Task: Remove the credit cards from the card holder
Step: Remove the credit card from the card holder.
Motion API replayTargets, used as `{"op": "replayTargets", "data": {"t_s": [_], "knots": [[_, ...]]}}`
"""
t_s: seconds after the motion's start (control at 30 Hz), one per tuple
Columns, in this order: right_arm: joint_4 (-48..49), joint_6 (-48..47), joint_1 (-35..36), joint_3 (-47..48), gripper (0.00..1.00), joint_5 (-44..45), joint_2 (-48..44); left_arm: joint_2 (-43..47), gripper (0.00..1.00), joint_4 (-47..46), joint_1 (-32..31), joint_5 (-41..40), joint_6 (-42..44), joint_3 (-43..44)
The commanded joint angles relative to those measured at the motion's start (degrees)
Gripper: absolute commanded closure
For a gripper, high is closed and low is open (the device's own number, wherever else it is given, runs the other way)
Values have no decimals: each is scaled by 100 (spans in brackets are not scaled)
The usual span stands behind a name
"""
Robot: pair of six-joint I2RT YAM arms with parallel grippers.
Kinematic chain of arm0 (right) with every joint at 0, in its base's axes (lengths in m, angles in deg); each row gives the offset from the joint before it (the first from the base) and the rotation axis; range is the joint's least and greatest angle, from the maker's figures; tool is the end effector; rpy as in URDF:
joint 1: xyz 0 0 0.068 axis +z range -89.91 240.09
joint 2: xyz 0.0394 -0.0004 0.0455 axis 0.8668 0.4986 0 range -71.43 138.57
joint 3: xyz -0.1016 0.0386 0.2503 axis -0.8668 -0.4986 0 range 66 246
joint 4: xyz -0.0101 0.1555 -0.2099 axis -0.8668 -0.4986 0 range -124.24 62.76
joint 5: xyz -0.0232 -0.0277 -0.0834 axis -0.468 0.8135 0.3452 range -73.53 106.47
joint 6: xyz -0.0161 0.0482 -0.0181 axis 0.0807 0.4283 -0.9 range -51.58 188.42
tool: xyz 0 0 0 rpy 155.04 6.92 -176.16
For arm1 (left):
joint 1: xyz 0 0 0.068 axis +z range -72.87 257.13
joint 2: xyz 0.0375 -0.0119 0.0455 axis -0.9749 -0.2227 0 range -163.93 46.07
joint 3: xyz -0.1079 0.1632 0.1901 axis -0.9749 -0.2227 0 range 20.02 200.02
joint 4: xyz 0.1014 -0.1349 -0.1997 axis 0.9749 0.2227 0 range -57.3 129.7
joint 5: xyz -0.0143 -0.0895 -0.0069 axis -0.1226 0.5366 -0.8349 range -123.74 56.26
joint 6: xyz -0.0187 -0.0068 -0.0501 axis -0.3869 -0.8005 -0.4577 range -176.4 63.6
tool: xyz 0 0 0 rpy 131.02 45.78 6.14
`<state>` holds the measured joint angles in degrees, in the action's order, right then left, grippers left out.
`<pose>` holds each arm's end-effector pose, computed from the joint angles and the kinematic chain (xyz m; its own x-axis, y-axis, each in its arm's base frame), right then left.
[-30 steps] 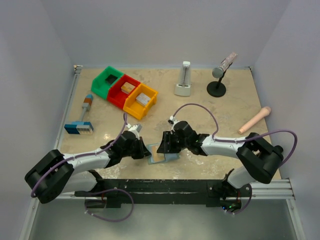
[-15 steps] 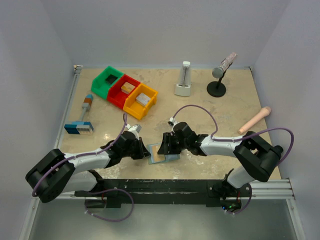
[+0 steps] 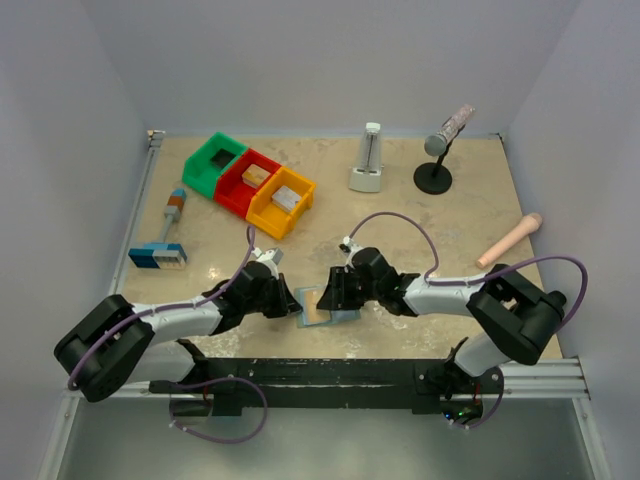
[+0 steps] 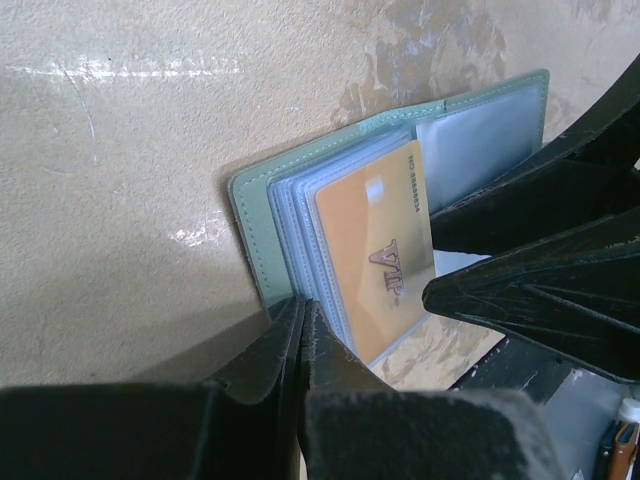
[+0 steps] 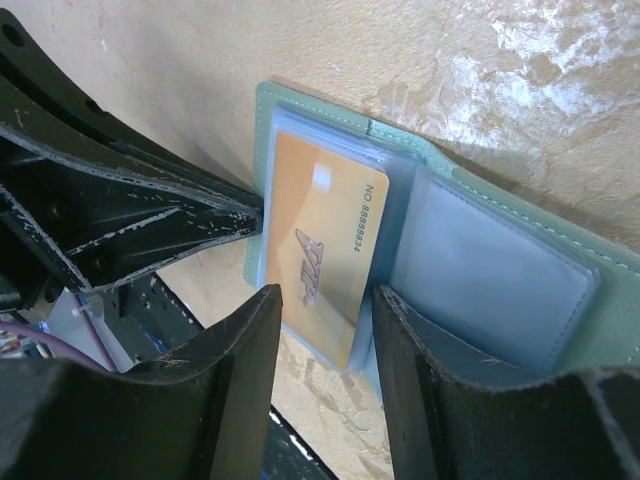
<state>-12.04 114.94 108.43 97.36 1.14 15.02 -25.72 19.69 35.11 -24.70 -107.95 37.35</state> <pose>0.1765 0.2125 0.1410 -0.9140 0.0256 -0.4049 -0.2792 0.6845 0.6734 0.1527 -0.1450 0.1275 -0.8921 -0.2372 -0.3846 0.0804 0.7542 -0.6517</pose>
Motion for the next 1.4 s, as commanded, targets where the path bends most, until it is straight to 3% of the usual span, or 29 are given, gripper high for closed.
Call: {"op": "replayTargets", "data": {"t_s": [0.0, 0.53, 0.9, 1.23, 1.37], "knots": [[501, 32, 9, -103, 54, -163, -216, -142, 100, -61, 27, -86, 22, -36], [563, 41, 9, -94, 55, -295, -270, -160, 100, -122, 45, -86, 13, -97], [1239, 208, 18, -24, 56, -1076, 108, -248, 100, -280, 54, 19, 13, -97], [1644, 401, 9, -94, 55, -1253, 205, -380, 100, -465, 71, 177, 13, -89], [1109, 340, 9, -86, 55, -972, 82, -248, 100, -325, 115, 107, 31, -115]]}}
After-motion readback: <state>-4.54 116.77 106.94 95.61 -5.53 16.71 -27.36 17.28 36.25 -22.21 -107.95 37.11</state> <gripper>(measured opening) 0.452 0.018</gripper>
